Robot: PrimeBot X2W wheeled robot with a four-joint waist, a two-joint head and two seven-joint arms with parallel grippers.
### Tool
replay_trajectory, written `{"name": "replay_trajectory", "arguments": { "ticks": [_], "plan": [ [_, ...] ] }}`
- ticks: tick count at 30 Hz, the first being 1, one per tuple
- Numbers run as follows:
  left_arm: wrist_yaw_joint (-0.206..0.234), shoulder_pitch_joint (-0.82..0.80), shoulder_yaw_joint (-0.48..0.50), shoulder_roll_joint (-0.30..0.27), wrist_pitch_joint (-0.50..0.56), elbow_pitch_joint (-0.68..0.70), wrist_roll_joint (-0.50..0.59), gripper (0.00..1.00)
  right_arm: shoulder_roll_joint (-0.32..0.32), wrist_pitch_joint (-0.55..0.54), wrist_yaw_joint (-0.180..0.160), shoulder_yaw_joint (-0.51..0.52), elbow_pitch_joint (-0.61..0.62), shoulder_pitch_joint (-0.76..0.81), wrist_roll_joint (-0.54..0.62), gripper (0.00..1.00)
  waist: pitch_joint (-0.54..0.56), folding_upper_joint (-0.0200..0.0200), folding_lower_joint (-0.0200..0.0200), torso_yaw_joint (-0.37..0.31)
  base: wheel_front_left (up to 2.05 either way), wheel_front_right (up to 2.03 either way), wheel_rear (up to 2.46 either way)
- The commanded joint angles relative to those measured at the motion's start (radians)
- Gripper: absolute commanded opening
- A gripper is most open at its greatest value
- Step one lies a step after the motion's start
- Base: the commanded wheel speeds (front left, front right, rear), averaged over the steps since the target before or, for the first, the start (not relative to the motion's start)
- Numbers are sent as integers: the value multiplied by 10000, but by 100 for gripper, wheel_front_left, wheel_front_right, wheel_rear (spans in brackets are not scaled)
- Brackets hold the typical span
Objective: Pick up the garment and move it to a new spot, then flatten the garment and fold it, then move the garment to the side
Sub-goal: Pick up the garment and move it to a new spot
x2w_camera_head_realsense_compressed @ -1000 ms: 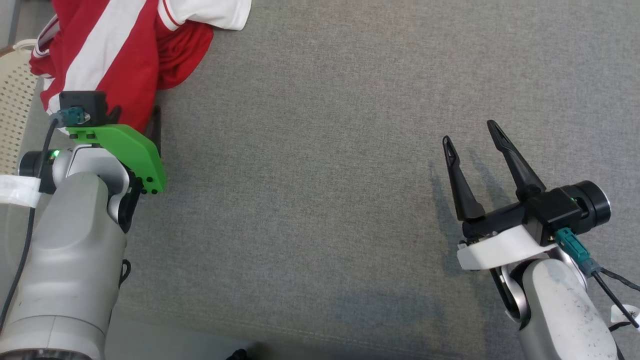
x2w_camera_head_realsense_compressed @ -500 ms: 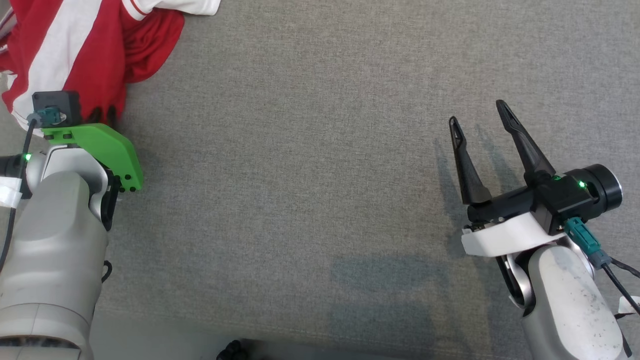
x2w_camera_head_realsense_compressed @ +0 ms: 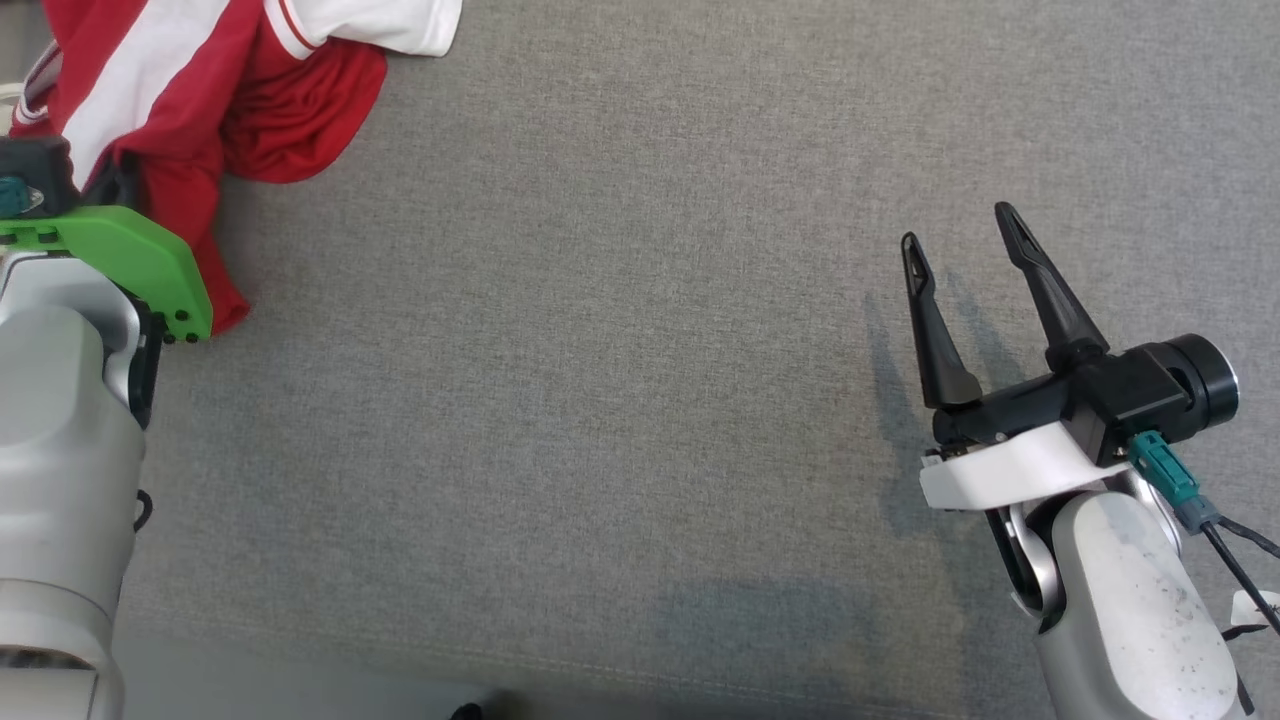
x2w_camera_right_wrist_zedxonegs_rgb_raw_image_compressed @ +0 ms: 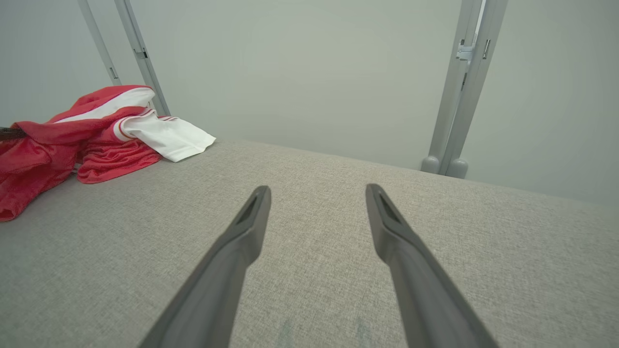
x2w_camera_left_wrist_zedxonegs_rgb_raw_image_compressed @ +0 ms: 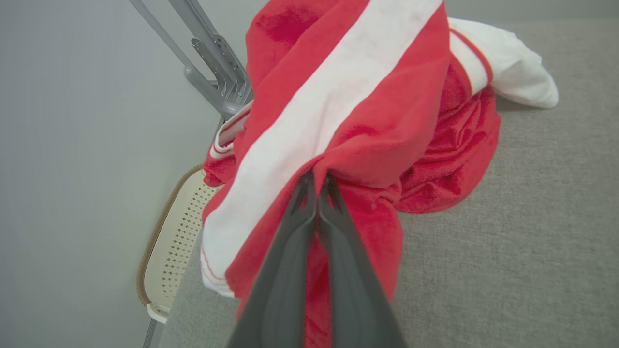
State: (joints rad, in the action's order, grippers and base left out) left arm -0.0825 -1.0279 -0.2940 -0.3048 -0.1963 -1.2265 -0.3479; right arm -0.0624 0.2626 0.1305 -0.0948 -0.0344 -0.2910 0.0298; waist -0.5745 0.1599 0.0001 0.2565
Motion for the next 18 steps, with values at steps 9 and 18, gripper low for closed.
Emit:
{"name": "replay_trajectory", "arguments": {
  "ticks": [9,18],
  "plan": [
    [-124,-922,-482,-708,-256,382,484,0,101,39,4,37,-233,282,-415,100,1247,1,-1,-202,0,0,0],
    [-216,-1786,-1198,-960,-190,1062,1063,0,106,37,4,209,-278,724,-1182,100,2171,1,-1,-845,0,0,0]
  ]
}}
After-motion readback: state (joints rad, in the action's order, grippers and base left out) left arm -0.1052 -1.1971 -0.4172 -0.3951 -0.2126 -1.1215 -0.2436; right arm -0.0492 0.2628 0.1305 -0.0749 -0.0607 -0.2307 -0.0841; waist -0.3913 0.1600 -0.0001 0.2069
